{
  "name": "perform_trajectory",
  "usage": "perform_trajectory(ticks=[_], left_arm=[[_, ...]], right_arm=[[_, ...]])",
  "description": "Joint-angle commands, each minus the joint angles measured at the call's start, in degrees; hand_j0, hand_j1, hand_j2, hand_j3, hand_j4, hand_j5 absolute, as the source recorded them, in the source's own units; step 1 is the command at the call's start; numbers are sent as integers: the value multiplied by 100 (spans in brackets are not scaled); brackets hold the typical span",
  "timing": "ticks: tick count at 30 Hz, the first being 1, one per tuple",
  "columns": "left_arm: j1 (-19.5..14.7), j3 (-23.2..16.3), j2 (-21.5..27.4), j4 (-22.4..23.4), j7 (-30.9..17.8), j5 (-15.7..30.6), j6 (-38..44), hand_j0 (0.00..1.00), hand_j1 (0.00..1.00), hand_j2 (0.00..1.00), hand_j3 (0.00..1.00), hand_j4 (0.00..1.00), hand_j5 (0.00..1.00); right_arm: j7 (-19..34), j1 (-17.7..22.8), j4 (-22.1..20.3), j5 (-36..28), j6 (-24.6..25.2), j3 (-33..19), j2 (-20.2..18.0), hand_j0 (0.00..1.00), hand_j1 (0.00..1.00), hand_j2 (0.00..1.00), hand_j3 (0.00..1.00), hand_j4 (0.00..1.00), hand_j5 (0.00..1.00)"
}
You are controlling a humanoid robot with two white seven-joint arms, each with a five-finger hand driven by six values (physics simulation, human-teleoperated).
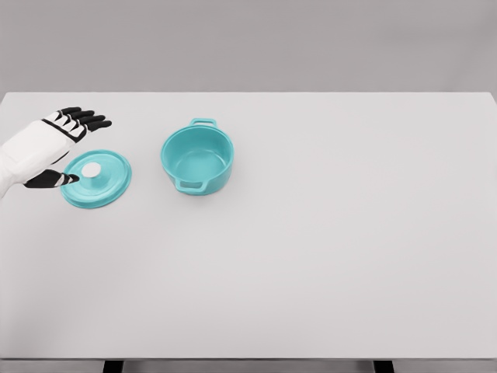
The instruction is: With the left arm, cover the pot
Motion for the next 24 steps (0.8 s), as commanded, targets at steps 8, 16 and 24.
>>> perform_trajectory(ticks=[8,16,24], left_arm=[[-35,27,66,-144,3,430,6,100,100,100,100,100,100],[-404,-8,567,146,-2293,809,6,100,100,100,100,100,100],[-808,-456,602,620,-2293,1090,6,91,91,91,91,91,91]], right_arm=[[1,0,-2,0,0,0,0,100,100,100,100,100,100],[1,0,7,0,0,0,0,100,100,100,100,100,100],[1,0,7,0,0,0,0,100,100,100,100,100,100]])
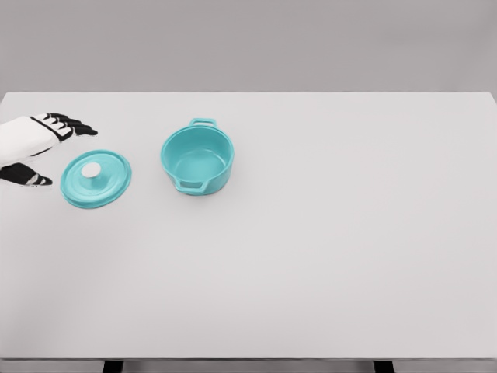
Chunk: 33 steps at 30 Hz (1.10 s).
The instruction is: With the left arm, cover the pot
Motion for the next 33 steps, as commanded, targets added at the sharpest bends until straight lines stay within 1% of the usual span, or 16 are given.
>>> perform_trajectory(ticks=[1,2,3,4,5,10,14,17,20,23,27,29,33], left_arm=[[0,-411,3,354,-25,43,6,91,91,91,91,91,91],[-88,-534,3,468,-25,52,6,87,87,87,87,87,87],[-97,-579,3,503,-25,52,6,87,87,87,87,87,87],[-97,-605,-14,503,-25,52,6,87,87,87,87,87,87],[-97,-640,-23,503,-25,52,6,84,84,84,84,84,84],[-115,-710,-49,503,-25,61,6,77,77,77,77,77,77],[-211,-790,-58,530,-25,61,6,76,76,76,76,76,76],[-326,-895,-67,635,-25,52,6,77,77,77,77,77,77],[-361,-957,-111,802,-25,43,6,77,77,77,77,77,77],[-545,-1141,-120,978,-25,35,6,77,77,77,77,77,77],[-554,-1176,-190,996,-25,26,6,77,77,77,77,77,77],[-598,-1185,-287,1136,-25,8,6,77,77,77,77,77,77],[-642,-1229,-331,1251,-25,-1,6,77,77,77,77,77,77]], right_arm=[[1,0,4,0,0,0,0,100,100,100,100,100,100],[1,0,-4,0,0,0,0,100,100,100,100,100,100],[1,0,-4,0,0,0,0,100,100,100,100,100,100],[1,0,4,0,0,0,0,100,100,100,100,100,100],[1,0,5,0,0,0,0,100,100,100,100,100,100],[1,0,4,0,0,0,0,100,100,100,100,100,100],[1,0,-4,0,0,0,0,100,100,100,100,100,100],[1,0,-4,0,0,0,0,100,100,100,100,100,100],[1,0,-4,0,0,0,0,100,100,100,100,100,100],[1,0,5,0,0,0,0,100,100,100,100,100,100],[1,0,4,0,0,0,0,100,100,100,100,100,100],[1,0,5,0,0,0,0,100,100,100,100,100,100],[1,0,5,0,0,0,0,100,100,100,100,100,100]])
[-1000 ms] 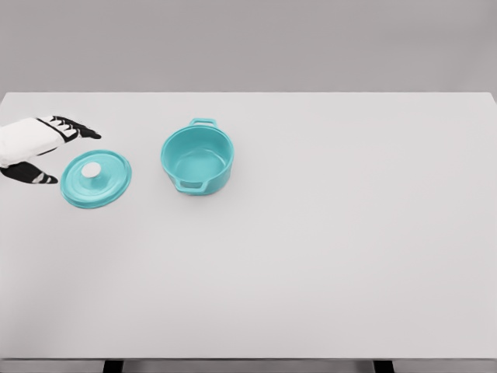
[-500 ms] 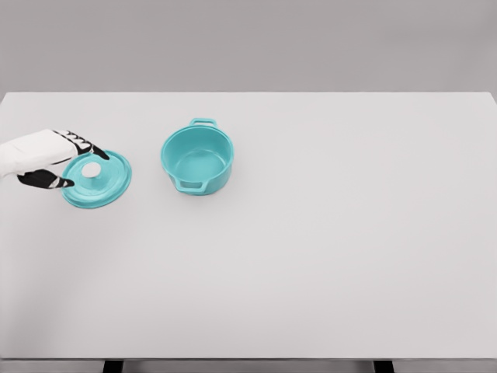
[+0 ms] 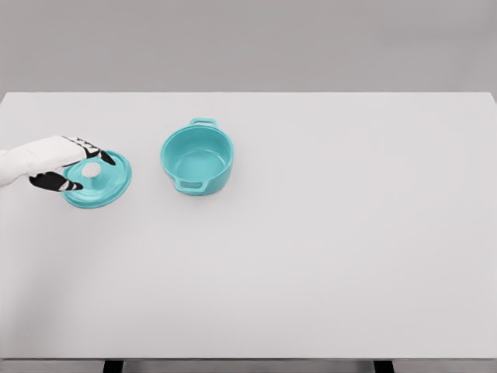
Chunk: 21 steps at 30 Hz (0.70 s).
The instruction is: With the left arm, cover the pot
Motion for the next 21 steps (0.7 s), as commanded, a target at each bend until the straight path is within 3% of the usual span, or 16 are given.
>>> perform_trajectory(ticks=[1,21], left_arm=[[0,-34,-31,92,2,20,14,77,77,77,77,77,77],[-387,-105,-330,796,2,-393,14,76,76,76,76,76,76]], right_arm=[[1,0,-3,0,0,0,0,100,100,100,100,100,100],[1,0,6,0,0,0,0,100,100,100,100,100,100]])
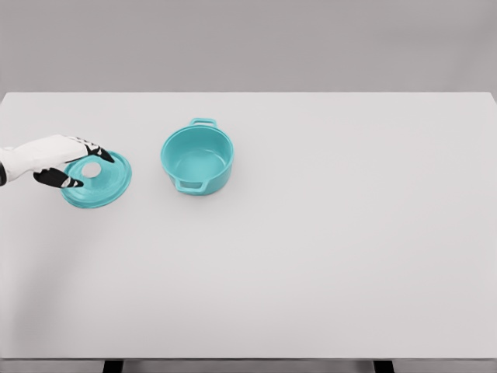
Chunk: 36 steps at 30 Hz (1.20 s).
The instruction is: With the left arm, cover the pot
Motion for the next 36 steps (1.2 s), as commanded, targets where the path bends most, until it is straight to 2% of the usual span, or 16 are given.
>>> perform_trajectory(ticks=[1,9,13,29,36], left_arm=[[0,-5,-54,41,2,-9,15,76,76,76,76,76,76],[-44,-31,-107,146,2,-53,15,73,73,73,73,73,73],[-44,-31,-116,155,2,-53,15,68,68,68,68,68,68],[-79,-31,-116,287,2,-88,15,66,66,66,66,66,66],[-79,-31,-125,304,2,-97,15,55,55,55,55,55,55]], right_arm=[[1,0,5,0,0,0,0,100,100,100,100,100,100],[1,0,5,0,0,0,0,100,100,100,100,100,100],[1,0,-4,0,0,0,0,100,100,100,100,100,100],[1,0,-4,0,0,0,0,100,100,100,100,100,100],[1,0,-4,0,0,0,0,100,100,100,100,100,100]])
